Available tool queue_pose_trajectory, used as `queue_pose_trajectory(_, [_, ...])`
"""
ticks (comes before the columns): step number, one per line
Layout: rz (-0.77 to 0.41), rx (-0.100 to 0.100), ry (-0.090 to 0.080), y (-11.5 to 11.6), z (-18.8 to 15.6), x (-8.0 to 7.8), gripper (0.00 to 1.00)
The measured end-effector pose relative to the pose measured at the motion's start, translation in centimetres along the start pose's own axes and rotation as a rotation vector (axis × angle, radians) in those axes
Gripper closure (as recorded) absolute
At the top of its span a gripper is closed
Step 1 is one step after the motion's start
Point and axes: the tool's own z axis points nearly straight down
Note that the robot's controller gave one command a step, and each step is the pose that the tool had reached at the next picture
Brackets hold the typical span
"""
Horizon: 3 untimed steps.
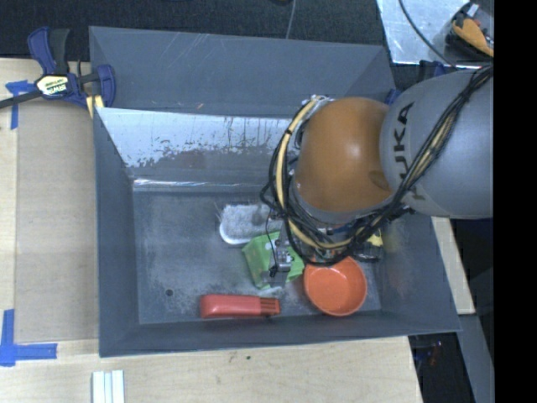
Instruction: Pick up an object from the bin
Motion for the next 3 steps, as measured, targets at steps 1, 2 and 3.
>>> queue_pose_trajectory(1, [-0.128,-0.002,-0.004,4.1,8.7,3.0,0.00])
queue_pose_trajectory(2, [-0.163,0.000,-0.010,5.1,4.1,2.5,0.00])
queue_pose_trajectory(3, [0.017,0.000,-0.002,4.4,5.9,2.2,0.00])
